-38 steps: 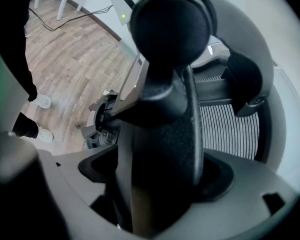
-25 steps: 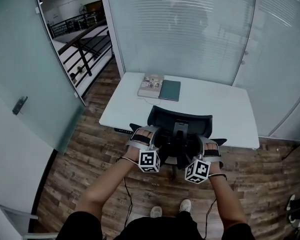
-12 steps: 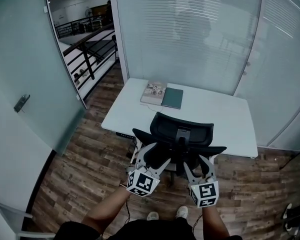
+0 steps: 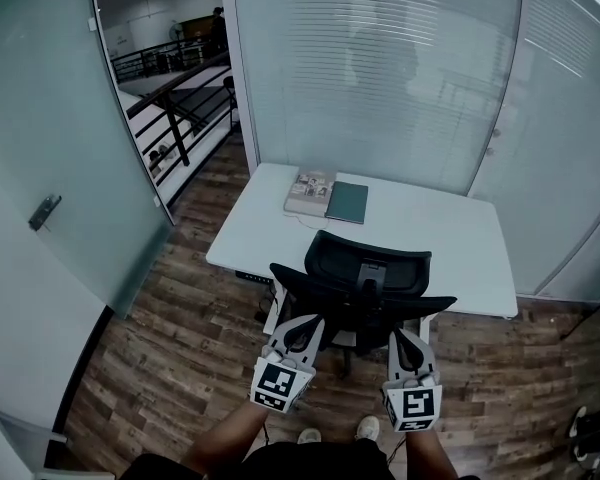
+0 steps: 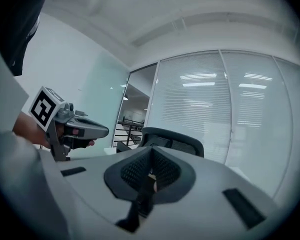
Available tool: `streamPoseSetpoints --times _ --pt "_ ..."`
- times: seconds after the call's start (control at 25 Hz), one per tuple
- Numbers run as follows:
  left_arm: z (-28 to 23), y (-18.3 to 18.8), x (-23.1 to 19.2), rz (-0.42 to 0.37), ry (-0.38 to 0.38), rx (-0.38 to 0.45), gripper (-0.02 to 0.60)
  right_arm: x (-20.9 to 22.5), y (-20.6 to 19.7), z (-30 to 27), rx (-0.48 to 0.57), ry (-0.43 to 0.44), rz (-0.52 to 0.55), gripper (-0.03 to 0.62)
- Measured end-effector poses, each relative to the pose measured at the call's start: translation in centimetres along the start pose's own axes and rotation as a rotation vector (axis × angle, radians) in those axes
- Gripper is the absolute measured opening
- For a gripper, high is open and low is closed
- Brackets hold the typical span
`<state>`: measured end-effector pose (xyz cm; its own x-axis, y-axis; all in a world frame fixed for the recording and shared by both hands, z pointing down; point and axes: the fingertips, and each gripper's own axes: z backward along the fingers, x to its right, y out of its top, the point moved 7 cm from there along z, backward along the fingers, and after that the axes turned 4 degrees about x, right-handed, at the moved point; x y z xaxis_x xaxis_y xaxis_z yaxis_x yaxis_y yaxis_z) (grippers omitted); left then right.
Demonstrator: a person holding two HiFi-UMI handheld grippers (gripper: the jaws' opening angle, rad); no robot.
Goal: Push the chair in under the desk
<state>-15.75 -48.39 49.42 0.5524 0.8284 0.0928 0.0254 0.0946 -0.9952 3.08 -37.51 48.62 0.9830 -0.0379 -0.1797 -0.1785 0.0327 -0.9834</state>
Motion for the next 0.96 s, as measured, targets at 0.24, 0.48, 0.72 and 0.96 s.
streamPoseSetpoints --times 0.24,0.48,0.72,0.96 --pt "0.6 -0.2 -0.7 -0.015 0.05 0.007 0.015 -0.7 0.9 -0.2 0.004 -0.011 0.038 0.003" --pt "0.9 -0.2 -1.0 -0.024 0.065 0.002 0.015 -0.9 1.2 -0.6 0.008 -0.002 0.043 0.002" --pt "1.3 -0.4 -0.7 -0.04 0.063 -0.01 0.015 -1.0 1.4 -0.8 0.016 -0.01 0.058 0.003" --pt "1.9 -0.3 -0.5 -0.07 0.084 -0.005 0.015 -1.0 -0.3 -0.5 -0.023 -0.033 0.038 0.002"
